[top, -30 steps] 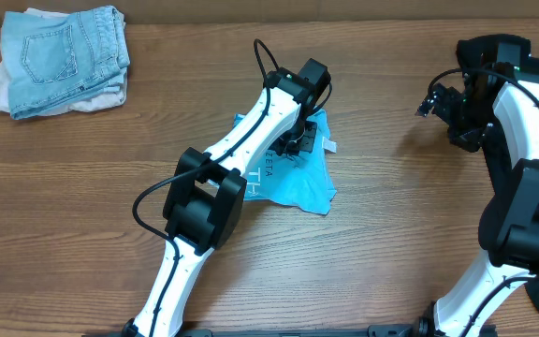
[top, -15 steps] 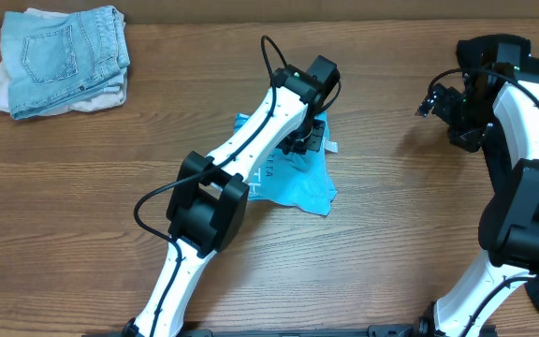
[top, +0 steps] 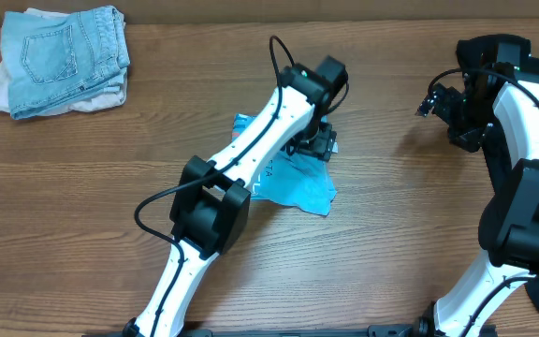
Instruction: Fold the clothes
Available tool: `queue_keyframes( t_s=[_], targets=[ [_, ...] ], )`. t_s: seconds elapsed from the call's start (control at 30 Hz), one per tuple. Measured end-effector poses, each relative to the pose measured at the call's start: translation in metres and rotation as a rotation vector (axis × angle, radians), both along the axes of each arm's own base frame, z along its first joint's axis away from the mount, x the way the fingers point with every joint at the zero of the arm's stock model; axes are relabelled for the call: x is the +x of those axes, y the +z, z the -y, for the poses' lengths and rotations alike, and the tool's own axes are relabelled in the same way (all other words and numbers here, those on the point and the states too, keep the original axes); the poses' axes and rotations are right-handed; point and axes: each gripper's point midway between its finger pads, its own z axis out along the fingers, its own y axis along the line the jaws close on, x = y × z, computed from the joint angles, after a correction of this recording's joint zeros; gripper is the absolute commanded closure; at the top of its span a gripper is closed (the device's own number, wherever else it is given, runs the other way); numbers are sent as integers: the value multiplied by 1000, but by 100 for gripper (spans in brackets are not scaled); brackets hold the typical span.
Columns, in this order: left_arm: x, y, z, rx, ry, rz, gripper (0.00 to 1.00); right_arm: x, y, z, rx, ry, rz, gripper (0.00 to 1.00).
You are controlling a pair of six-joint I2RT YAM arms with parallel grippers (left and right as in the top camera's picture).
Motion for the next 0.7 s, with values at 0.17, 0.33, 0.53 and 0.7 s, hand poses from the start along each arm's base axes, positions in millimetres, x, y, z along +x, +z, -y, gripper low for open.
queue_keyframes(
  t_s=[0.17, 0.33, 0.53, 0.7],
  targets=[
    [33, 57, -7, -83, 37, 119, 0, 0, 0, 0, 0, 0, 0, 0],
    [60, 84, -37, -114, 100, 185, 0, 0, 0, 0, 0, 0, 0, 0],
    [76, 73, -128, -82, 273, 86, 0, 0, 0, 0, 0, 0, 0, 0],
    [66, 51, -208, -159, 432, -101, 0, 0, 0, 0, 0, 0, 0, 0]
  ],
)
